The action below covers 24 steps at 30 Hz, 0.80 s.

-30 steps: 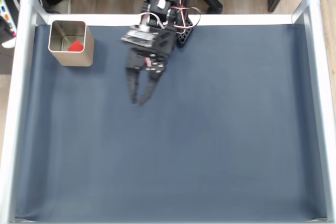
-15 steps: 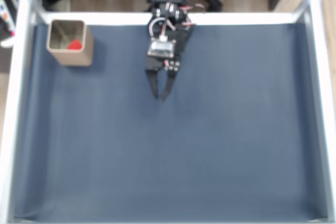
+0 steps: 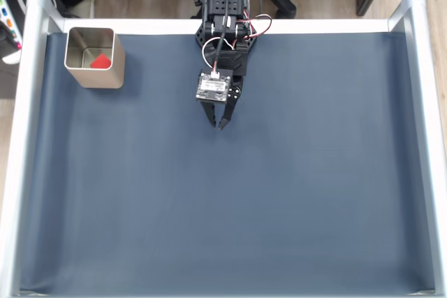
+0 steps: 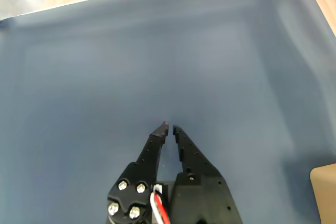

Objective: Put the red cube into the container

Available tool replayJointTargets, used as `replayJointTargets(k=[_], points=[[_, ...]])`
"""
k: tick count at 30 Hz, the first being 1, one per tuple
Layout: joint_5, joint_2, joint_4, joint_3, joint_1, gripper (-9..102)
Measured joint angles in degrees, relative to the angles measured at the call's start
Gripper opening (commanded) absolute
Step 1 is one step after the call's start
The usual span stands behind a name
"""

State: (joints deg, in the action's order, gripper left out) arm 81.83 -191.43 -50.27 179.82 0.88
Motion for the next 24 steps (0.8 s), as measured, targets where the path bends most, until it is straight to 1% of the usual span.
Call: replayJointTargets(k=[5, 10, 16, 24], points=[[-0.7, 0.0, -4.4, 0.0, 1.3, 0], [0.3, 0.0, -12.7, 0.0, 0.8, 0], [0.8, -0.1, -20.7, 0.0, 0.8, 0], [2.0, -0.9, -23.4, -0.1, 0.8, 1]])
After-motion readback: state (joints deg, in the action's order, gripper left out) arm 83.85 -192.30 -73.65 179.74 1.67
